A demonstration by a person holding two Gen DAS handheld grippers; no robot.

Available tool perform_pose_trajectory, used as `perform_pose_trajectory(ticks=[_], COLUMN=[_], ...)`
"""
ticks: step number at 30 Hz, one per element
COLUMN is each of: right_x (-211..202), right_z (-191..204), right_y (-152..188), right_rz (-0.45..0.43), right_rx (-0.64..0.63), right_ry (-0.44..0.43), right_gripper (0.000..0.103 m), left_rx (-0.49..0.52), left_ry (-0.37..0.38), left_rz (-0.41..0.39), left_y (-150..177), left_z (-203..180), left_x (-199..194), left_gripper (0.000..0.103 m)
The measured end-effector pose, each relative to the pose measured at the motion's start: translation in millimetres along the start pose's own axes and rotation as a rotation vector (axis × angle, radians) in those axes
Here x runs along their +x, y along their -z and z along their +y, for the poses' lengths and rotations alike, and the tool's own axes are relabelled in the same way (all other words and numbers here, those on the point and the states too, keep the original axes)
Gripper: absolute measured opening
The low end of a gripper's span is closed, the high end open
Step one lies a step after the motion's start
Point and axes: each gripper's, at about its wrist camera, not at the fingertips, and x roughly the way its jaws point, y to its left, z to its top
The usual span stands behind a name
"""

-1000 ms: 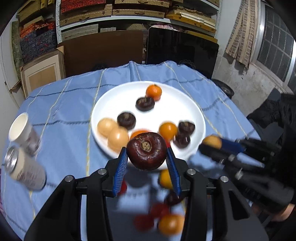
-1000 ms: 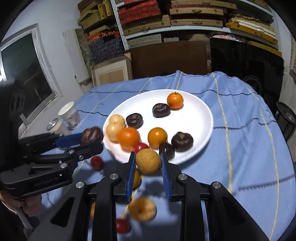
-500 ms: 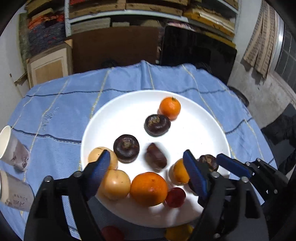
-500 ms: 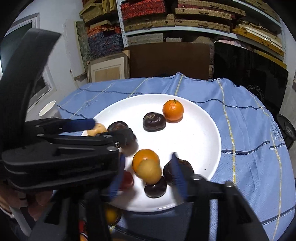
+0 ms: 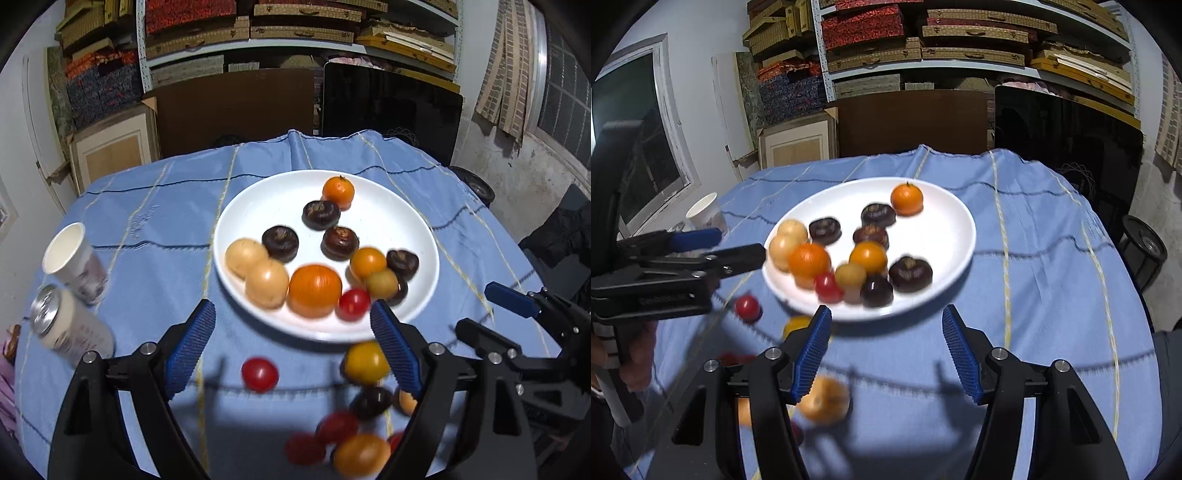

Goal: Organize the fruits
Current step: 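Withdraw both open grippers from the plate back over the fruits, then grasp a red tomato with the right gripper while the left grasps the large pale grapefruit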

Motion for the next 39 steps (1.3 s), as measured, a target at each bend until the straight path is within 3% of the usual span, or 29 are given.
perform_pose_trajectory(ticks=[8,17,20,26,30,34,37,39], right_x=[-25,-35,-30,-26,-23,-11,4,13], right_z=[10,24,25,31,45,62,72,75], right_y=[36,74,82,88,87,83,80,77], right_rz=[0.020,0.055,0.078,0.089,0.111,0.151,0.182,0.196], right_rx=[0.042,0.058,0.083,0.083,0.026,-0.041,-0.092,-0.106], right_ry=[-0.011,-0.027,-0.021,-0.030,-0.049,-0.060,-0.020,-0.011], right_gripper=[0.065,0.066,0.072,0.072,0.072,0.071,0.070,0.068], left_rx=[-0.025,-0.079,-0.099,-0.076,-0.092,-0.079,-0.107,-0.108], left_ry=[0.019,0.031,0.044,0.025,0.044,0.005,0.067,0.070], left_rz=[-0.009,0.038,0.045,0.035,0.029,0.010,0.023,0.033], left_y=[53,104,111,114,116,116,115,116], left_z=[1,12,17,17,22,27,31,31], left_x=[-43,-55,-54,-48,-44,-42,-43,-41], left_gripper=[0.087,0.087,0.087,0.087,0.087,0.087,0.088,0.088])
